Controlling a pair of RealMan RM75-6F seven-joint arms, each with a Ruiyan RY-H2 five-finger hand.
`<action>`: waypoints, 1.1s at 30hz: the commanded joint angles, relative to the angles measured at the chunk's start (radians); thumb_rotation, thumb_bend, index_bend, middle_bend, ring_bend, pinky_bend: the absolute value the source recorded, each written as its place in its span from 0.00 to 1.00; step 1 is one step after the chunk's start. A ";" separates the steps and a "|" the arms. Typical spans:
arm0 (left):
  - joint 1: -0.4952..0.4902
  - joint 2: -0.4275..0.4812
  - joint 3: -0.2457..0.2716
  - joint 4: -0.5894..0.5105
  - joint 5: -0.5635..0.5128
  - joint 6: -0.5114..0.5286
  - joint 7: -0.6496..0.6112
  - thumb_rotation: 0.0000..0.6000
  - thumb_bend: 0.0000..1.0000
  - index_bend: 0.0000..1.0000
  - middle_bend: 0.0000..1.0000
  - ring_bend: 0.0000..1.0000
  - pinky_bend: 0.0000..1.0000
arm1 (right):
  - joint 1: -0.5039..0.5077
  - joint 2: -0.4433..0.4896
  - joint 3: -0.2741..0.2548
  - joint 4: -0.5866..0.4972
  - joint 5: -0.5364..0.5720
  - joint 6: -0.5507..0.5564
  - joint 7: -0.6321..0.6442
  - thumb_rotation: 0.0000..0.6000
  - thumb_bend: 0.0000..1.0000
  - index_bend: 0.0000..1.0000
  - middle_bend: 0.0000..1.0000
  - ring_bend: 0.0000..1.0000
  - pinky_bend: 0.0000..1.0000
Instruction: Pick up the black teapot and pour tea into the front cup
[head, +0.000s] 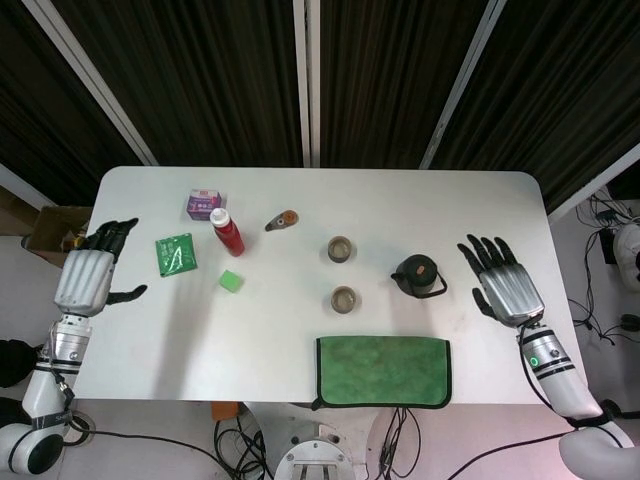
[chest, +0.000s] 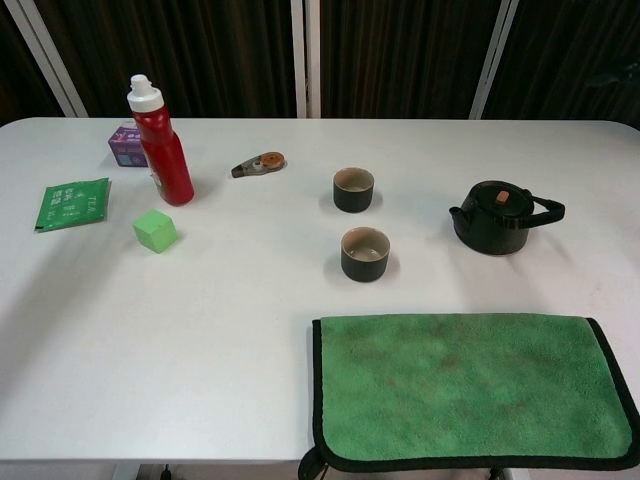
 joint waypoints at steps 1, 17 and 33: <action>0.030 -0.004 0.018 -0.004 0.012 0.024 -0.023 1.00 0.03 0.09 0.15 0.13 0.26 | -0.009 -0.040 -0.027 0.005 0.062 -0.031 -0.105 1.00 0.48 0.00 0.00 0.00 0.00; 0.067 -0.023 0.017 0.051 0.037 0.029 -0.096 1.00 0.03 0.09 0.15 0.13 0.26 | 0.035 -0.278 0.012 0.180 0.058 -0.040 -0.094 1.00 0.36 0.00 0.00 0.00 0.00; 0.071 -0.043 0.003 0.106 0.044 0.001 -0.164 1.00 0.03 0.09 0.15 0.13 0.26 | 0.125 -0.374 0.063 0.245 0.150 -0.110 -0.241 1.00 0.29 0.00 0.00 0.00 0.00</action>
